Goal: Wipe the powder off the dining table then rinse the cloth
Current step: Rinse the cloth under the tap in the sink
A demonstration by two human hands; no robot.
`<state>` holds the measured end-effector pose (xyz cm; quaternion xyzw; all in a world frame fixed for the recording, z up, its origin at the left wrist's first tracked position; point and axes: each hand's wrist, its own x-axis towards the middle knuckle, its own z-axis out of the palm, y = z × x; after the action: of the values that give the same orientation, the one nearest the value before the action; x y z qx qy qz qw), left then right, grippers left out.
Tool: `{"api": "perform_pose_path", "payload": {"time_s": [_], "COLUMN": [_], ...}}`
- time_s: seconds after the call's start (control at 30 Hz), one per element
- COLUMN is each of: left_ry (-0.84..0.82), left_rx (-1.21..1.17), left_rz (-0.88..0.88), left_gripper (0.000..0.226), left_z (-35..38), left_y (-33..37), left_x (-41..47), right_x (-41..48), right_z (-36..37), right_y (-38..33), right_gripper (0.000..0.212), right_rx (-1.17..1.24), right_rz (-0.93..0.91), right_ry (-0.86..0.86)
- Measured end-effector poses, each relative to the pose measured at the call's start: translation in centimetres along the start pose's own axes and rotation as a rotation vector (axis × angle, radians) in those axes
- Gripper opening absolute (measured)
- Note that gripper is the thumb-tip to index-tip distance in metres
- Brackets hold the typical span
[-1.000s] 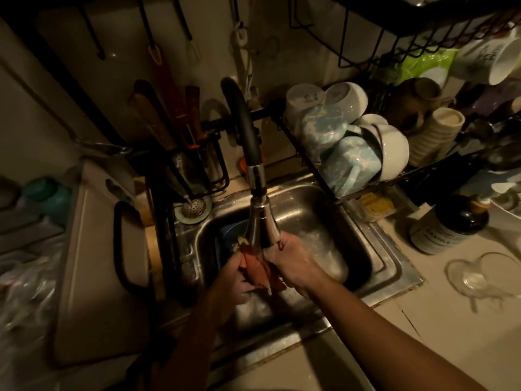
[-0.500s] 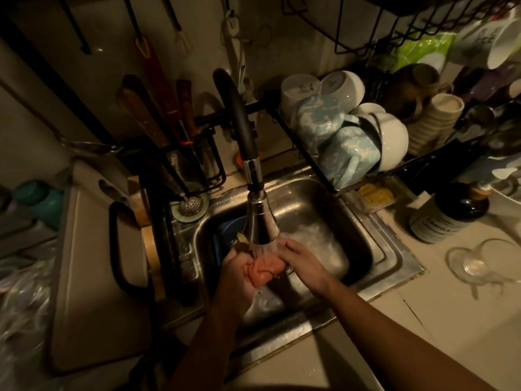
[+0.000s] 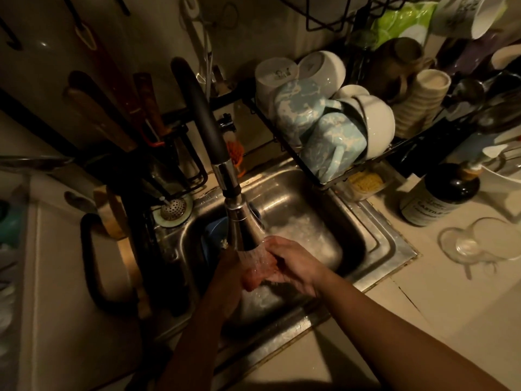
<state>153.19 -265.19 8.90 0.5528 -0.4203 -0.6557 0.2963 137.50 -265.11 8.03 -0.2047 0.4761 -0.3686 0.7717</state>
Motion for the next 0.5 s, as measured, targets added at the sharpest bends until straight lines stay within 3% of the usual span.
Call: {"api": "perform_pose_path", "payload": {"time_s": [0.17,0.27,0.37,0.43,0.5], "left_ry": [0.010,0.013,0.145,0.217,0.231], "left_rx": [-0.039,-0.028,0.022,0.095,0.265], "left_rz": [-0.209,-0.116,-0.046,0.022,0.080], "left_gripper": [0.022,0.024,0.041,0.027,0.015], "left_z": [-1.3,-0.8,-0.2,-0.1,0.0], "left_y": [-2.8,-2.6,-2.2,-2.4,-3.1], "left_x": [0.4,0.3,0.0,0.5,1.3], "right_x": [0.8,1.0,0.8,0.5,0.7], "right_z": [0.4,0.1,-0.1,-0.2,-0.8], "right_y": [0.5,0.4,0.5,0.6,1.1], "right_gripper": [0.038,0.044,0.025,0.011,0.012], "right_rx": [-0.058,-0.054,-0.094,-0.122,-0.310], "right_rz": [-0.109,-0.157,-0.192,-0.193,-0.201], "right_ry": [0.021,0.052,-0.008,-0.055,0.007]}}
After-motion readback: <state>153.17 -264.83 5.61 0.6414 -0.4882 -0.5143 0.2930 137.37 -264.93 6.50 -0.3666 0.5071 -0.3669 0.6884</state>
